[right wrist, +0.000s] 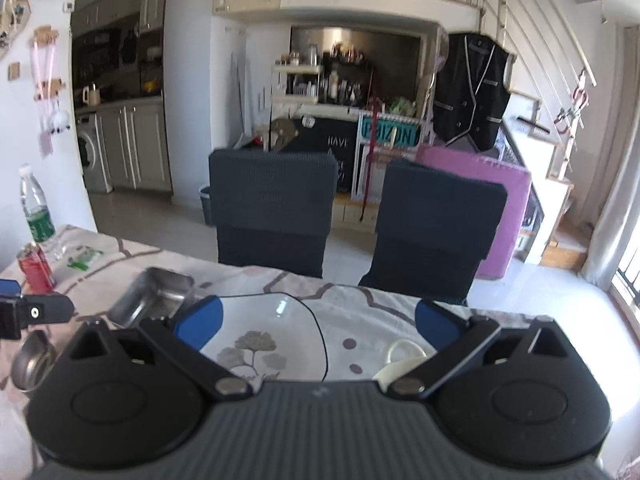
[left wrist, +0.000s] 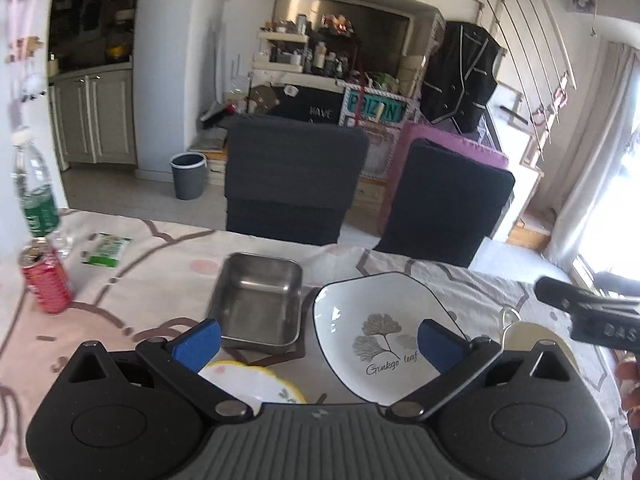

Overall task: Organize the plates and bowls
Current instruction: 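Move the left tool to the white ginkgo plate rim and close on it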

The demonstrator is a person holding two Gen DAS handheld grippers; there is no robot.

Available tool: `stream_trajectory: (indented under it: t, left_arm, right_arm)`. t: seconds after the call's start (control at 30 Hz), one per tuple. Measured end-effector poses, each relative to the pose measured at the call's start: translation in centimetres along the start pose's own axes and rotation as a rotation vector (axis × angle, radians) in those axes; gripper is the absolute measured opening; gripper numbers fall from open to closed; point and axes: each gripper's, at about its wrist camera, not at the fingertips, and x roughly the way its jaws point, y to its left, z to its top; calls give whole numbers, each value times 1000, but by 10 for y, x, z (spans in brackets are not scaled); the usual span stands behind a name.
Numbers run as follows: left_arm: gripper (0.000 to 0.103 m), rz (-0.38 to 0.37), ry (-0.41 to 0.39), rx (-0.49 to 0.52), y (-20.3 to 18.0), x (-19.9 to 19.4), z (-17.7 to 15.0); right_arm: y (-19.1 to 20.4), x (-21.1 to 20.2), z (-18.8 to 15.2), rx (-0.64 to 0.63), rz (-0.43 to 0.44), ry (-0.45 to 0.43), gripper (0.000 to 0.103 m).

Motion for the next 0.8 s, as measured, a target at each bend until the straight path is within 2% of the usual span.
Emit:
stream_trajectory:
  t: [0.3, 0.47, 0.7, 0.8]
  left_arm:
    - [103, -60, 108, -37, -2, 63, -4]
    - [103, -100, 122, -14, -6, 82, -12]
    - [103, -183, 147, -35, -4, 99, -18]
    - [103, -217, 176, -82, 4, 104, -18]
  right_arm:
    - [-1, 77, -1, -5, -32, 80, 103]
    - [-5, 120, -1, -21, 42, 149, 103]
    - [-7, 166, -5, -54, 13, 223, 103]
    - [-6, 189, -6, -56, 53, 273, 76]
